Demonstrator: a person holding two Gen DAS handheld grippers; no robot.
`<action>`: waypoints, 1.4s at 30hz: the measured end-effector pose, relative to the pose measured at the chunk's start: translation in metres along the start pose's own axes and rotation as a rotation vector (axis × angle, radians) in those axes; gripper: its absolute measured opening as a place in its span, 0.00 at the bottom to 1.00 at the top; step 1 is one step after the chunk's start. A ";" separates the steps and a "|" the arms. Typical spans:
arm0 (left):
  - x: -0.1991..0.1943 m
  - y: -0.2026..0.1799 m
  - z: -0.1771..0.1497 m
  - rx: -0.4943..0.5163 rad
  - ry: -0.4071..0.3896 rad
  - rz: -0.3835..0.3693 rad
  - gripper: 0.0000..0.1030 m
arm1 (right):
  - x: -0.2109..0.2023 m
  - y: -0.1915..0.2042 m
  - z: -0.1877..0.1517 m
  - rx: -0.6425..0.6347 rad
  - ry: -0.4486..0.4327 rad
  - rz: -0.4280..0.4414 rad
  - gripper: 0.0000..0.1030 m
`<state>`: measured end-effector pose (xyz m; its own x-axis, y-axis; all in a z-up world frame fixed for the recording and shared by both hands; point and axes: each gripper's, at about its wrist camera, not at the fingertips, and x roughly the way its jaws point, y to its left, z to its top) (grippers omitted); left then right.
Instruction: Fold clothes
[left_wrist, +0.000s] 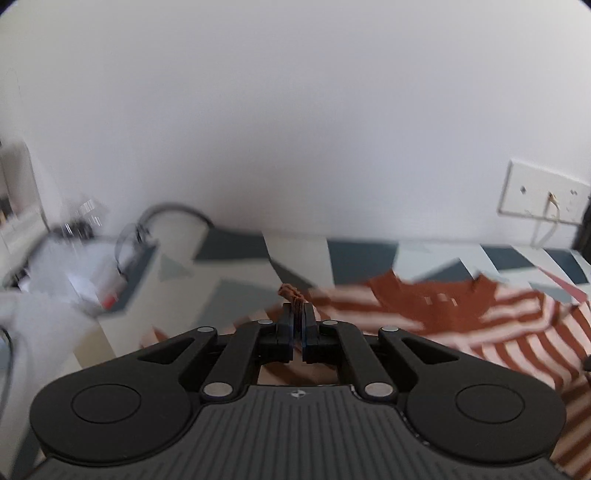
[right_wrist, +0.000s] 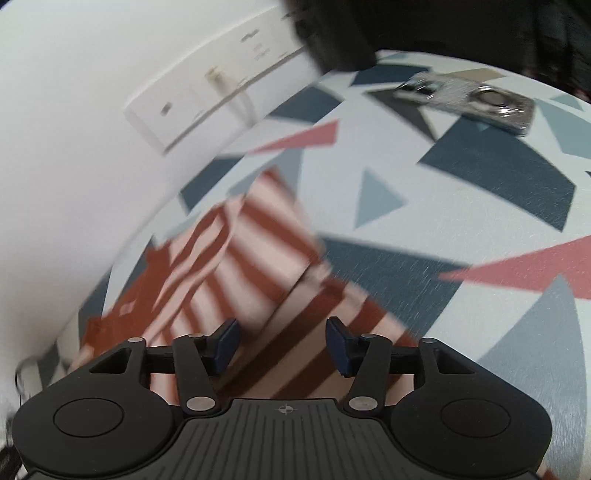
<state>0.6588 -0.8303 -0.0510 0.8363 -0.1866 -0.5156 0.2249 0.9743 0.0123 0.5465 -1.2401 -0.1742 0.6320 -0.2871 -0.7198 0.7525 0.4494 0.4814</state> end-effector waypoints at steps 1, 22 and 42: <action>-0.002 0.001 0.004 -0.013 -0.023 0.014 0.04 | 0.002 -0.004 0.004 0.023 -0.011 0.000 0.50; 0.011 0.036 -0.003 -0.127 0.037 0.153 0.04 | 0.018 -0.028 0.005 0.366 0.072 0.185 0.41; 0.025 0.047 -0.013 -0.157 0.134 0.137 0.04 | 0.021 -0.006 0.002 0.212 0.053 0.085 0.14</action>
<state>0.6833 -0.7879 -0.0745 0.7774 -0.0433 -0.6276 0.0252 0.9990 -0.0377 0.5553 -1.2507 -0.1912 0.6882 -0.2090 -0.6948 0.7228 0.2806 0.6315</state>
